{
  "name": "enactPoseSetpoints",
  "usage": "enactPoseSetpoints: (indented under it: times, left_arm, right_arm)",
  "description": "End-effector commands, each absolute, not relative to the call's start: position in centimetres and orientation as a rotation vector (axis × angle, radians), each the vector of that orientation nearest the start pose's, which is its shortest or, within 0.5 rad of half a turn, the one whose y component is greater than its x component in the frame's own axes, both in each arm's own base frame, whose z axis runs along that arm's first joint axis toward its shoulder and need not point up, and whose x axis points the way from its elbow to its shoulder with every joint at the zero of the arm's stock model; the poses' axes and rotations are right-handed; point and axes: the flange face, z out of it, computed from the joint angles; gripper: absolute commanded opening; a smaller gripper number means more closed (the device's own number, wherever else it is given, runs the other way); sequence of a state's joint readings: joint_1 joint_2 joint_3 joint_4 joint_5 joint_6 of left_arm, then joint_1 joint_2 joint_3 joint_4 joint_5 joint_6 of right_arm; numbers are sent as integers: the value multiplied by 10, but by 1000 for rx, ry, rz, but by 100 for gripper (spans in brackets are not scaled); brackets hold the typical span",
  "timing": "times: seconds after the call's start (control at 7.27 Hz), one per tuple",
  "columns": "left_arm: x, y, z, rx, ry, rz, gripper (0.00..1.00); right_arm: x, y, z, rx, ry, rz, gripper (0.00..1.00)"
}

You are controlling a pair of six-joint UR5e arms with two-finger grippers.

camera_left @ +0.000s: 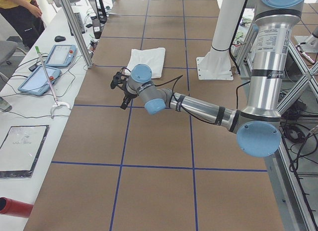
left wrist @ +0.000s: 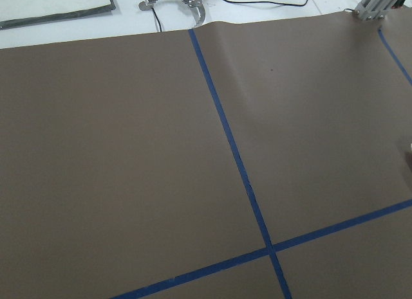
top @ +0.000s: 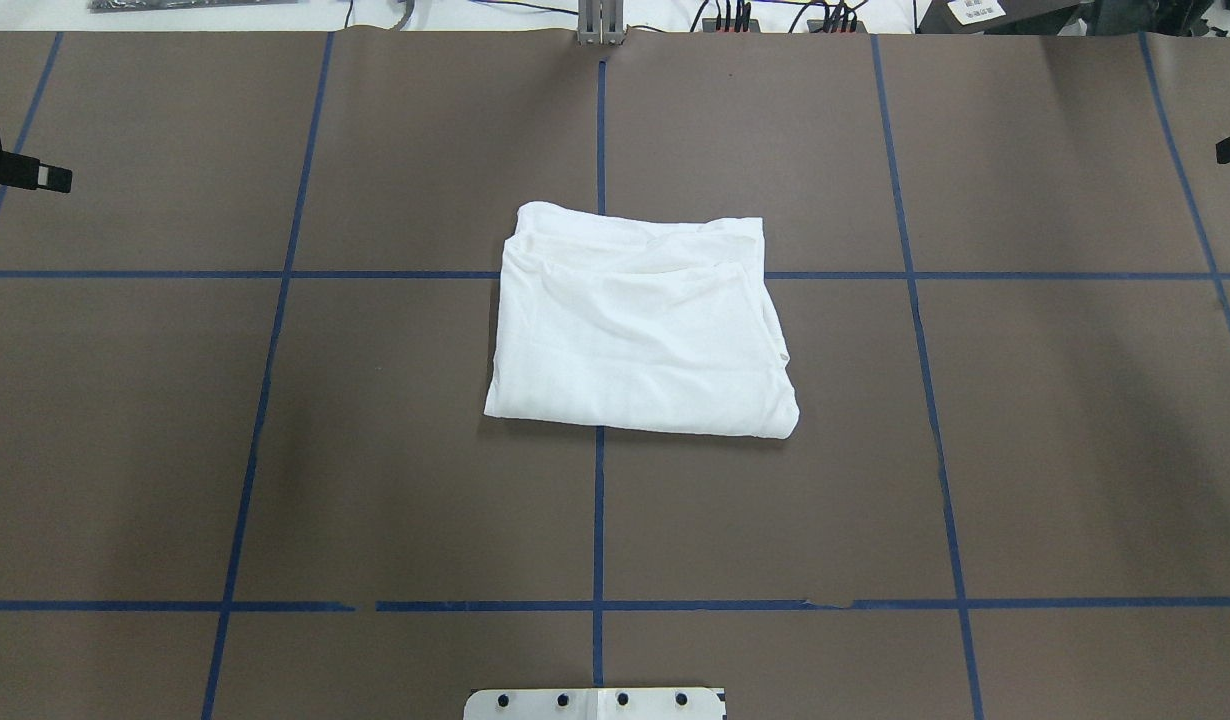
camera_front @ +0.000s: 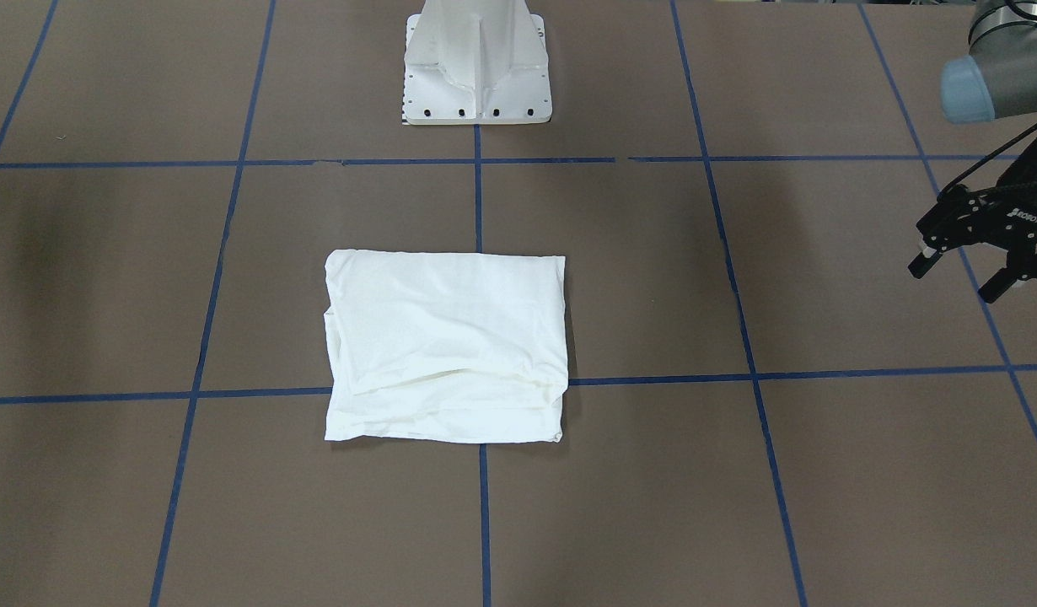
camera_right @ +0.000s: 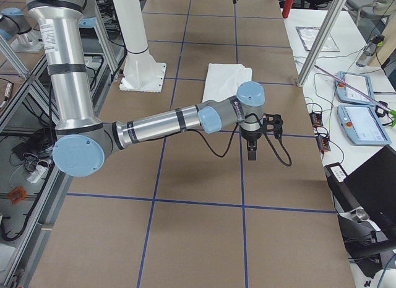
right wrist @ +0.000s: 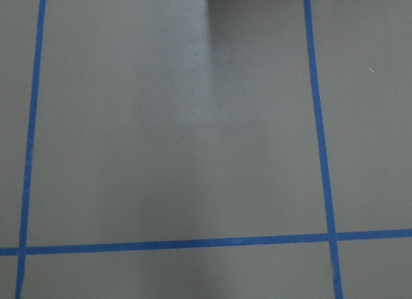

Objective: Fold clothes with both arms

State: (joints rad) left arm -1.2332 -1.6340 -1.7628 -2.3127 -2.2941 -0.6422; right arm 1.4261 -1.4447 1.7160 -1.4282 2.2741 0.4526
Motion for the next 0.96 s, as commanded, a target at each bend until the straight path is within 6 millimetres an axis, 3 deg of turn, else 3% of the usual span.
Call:
enactPoseSetpoints:
  times: [0.0, 0.14, 0.28, 0.41, 0.55, 0.69, 0.83]
  left_arm:
    - [110, -505, 417, 536, 1083, 135, 100]
    - [118, -504, 421, 509, 1068, 144, 100]
    - [116, -504, 422, 490, 1056, 132, 100]
    - [105, -506, 437, 515, 1020, 166, 100]
    - [67, -508, 462, 544, 956, 170, 100]
    - [28, -504, 500, 543, 865, 184, 100]
    - [-18, -506, 524, 536, 770, 150, 100]
  right_arm:
    - [-4, -551, 527, 153, -755, 154, 100]
    - [-4, -547, 540, 134, -758, 161, 100]
    - [-3, -543, 553, 113, -747, 169, 100]
    - [-3, -545, 550, 114, -753, 167, 100]
    - [-3, -547, 549, 121, -756, 145, 100]
    - [-6, -550, 548, 119, -789, 102, 100]
    - [6, -552, 546, 136, -824, 74, 100]
